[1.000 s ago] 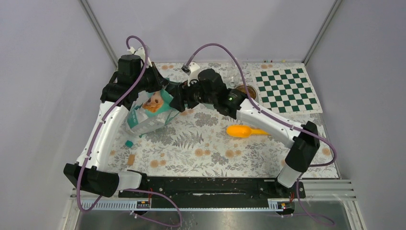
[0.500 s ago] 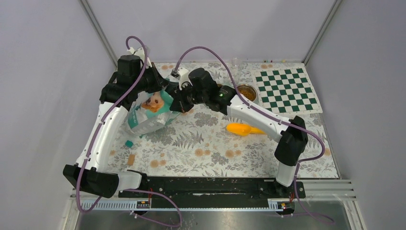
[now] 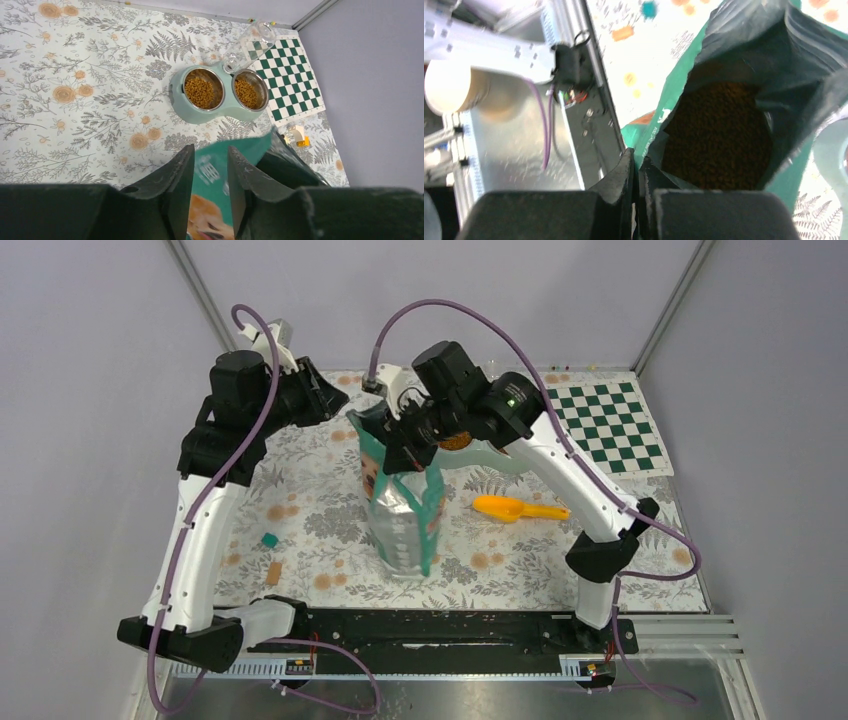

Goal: Serve the pet food

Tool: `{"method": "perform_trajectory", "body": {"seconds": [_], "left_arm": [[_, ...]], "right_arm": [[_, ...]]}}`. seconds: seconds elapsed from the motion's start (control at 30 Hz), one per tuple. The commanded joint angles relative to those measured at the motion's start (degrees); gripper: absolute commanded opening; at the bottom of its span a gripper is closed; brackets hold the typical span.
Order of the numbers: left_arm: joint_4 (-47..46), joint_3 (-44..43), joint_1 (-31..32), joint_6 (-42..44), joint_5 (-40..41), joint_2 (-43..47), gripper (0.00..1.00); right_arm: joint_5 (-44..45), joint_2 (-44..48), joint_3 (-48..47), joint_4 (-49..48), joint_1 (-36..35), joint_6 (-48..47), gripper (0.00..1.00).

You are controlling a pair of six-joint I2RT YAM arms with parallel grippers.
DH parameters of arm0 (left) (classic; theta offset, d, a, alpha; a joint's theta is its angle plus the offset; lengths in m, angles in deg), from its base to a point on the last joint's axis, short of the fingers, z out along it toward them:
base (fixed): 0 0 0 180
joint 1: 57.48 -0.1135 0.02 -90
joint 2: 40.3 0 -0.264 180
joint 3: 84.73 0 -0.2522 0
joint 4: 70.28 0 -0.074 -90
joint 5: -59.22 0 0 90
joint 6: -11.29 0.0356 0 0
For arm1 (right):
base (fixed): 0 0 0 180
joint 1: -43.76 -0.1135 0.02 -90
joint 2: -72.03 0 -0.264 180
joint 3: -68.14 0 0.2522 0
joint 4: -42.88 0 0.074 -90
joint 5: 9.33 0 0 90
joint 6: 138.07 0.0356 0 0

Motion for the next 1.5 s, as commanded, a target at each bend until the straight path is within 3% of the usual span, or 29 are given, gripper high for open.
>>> {"method": "perform_trajectory", "body": {"seconds": [0.0,0.17,0.47,0.7,0.9,1.27,1.33,1.43,1.47], "left_arm": [[-2.8,-1.0,-0.5,2.6,-2.4,0.8,0.35],[-4.5,1.2,-0.5,3.9,-10.5,0.5,0.49],[-12.6,5.8,1.1,3.5,-28.5,0.7,0.65],[-13.5,4.7,6.4,8.2,-30.3,-1.2,0.72],[-12.6,2.6,11.2,14.0,-27.4,-4.4,0.73],[-2.7,-6.3,17.0,21.2,-17.7,-11.8,0.46],[-1.6,-7.4,17.4,21.7,-16.8,-12.7,0.34],[-0.7,-8.6,17.7,21.7,-15.3,-13.5,0.01],[-0.6,-8.8,17.6,21.5,-14.3,-13.6,0.0]], "right_arm": [[-13.8,5.1,-7.1,-1.9,-0.1,-8.0,0.0],[-14.4,7.9,-0.7,1.6,-0.1,-10.7,0.0],[-10.6,14.5,10.6,0.6,-0.2,-12.4,0.0],[-12.0,16.9,15.3,-0.5,-0.3,-14.2,0.0],[-12.5,18.1,16.6,-0.5,-0.3,-15.1,0.0],[-11.7,19.6,18.0,-0.5,-0.3,-15.5,0.0],[-11.2,20.1,18.3,-0.5,-0.3,-15.7,0.0],[-10.2,21.0,18.7,-0.5,-0.3,-16.1,0.0],[-9.8,21.4,18.8,-0.5,-0.3,-16.3,0.0]]}}
